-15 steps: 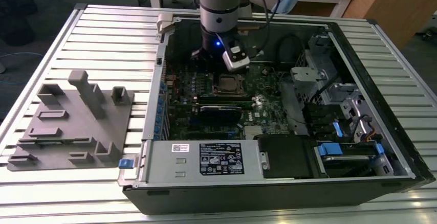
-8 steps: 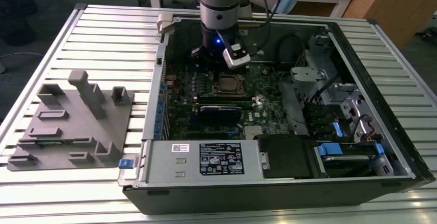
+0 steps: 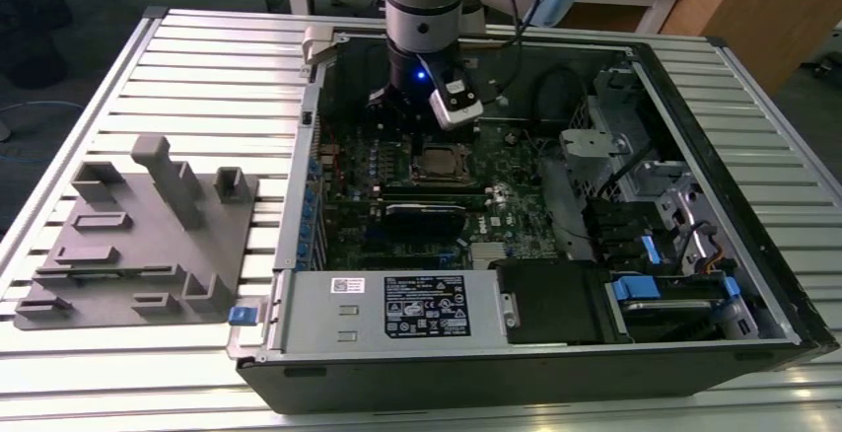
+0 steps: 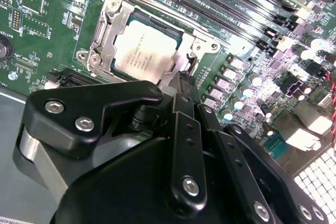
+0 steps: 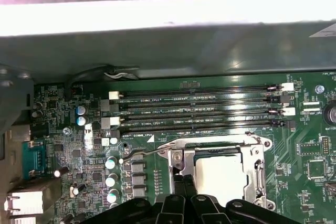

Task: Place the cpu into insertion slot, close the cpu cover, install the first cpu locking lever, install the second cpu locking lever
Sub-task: 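Close the cpu cover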

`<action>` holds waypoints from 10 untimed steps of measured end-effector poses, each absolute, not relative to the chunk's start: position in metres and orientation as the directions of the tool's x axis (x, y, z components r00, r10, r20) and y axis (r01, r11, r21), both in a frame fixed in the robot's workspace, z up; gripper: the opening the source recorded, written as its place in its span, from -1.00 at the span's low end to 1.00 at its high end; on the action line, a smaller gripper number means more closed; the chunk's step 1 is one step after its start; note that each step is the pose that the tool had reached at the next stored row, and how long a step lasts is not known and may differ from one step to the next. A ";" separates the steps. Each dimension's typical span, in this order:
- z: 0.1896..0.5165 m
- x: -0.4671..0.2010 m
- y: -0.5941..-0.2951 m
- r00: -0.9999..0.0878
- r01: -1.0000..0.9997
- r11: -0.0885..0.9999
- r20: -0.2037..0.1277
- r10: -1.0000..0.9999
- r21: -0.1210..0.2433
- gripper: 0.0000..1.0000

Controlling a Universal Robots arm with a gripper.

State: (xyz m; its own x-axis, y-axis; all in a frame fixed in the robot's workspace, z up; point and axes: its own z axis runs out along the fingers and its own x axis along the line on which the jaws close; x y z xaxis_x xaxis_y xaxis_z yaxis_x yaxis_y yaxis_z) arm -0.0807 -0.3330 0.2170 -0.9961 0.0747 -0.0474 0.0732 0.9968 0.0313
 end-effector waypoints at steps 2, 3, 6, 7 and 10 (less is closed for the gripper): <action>0.217 -0.081 -0.333 -0.996 0.073 0.997 -0.047 0.075 0.031 -0.79; 0.217 -0.081 -0.333 -0.996 0.073 0.997 -0.047 0.075 0.031 -0.79; 0.217 -0.080 -0.333 -0.996 0.073 0.997 -0.047 0.075 0.031 -0.79; 0.217 -0.079 -0.333 -0.996 0.073 0.997 -0.047 0.075 0.031 -0.79; 0.217 -0.076 -0.333 -0.996 0.073 0.997 -0.047 0.075 0.031 -0.79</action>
State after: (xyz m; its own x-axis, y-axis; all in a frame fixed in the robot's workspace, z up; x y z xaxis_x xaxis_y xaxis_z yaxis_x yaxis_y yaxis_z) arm -0.0762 -0.3330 0.2173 -0.9961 0.0747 -0.0472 0.0733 0.9968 0.0310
